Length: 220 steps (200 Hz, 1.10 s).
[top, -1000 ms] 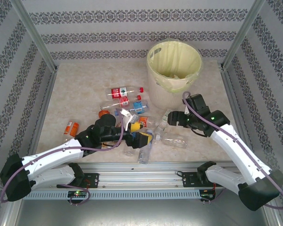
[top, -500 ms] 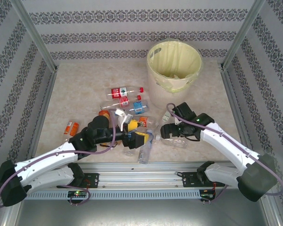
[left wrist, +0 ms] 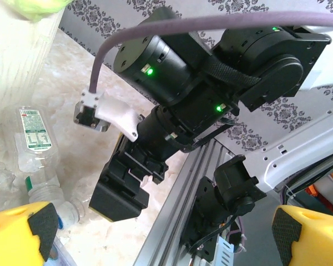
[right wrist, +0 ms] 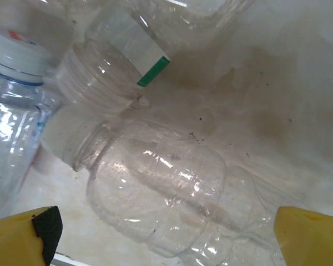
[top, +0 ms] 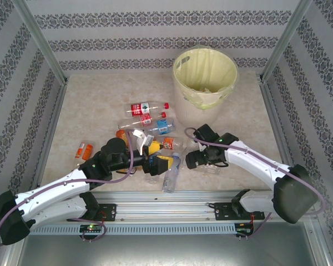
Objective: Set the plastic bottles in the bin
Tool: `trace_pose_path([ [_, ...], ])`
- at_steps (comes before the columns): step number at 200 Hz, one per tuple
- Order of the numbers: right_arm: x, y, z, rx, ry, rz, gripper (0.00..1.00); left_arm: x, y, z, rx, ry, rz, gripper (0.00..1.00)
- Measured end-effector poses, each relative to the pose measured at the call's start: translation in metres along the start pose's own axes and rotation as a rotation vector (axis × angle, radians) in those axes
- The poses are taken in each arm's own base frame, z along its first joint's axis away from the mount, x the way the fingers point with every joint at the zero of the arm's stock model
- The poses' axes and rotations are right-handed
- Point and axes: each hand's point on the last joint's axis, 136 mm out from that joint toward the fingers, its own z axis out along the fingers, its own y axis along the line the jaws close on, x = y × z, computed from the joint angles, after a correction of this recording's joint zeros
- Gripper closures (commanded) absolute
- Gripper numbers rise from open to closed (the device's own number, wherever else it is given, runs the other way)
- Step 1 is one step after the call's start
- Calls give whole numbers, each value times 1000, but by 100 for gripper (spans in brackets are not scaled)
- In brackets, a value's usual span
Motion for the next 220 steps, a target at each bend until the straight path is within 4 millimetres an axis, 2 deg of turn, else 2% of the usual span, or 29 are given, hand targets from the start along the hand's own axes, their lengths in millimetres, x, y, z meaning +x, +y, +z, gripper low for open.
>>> trace_pose_path([
  [87, 13, -6, 15, 100, 38, -28, 2, 4, 2, 1, 1, -2, -17, 0],
  [151, 13, -11, 22, 146, 43, 55, 16, 5, 4, 4, -1, 2, -23, 0],
  [174, 11, -19, 21, 181, 25, 108, 15, 6, 5, 4, -2, 3, -24, 0],
  [202, 13, -41, 17, 249, 13, 191, 5, 6, 5, 4, -2, 3, -24, 0],
  [220, 15, -44, 12, 245, -4, 208, 2, 6, 5, 4, -2, 3, -24, 0],
])
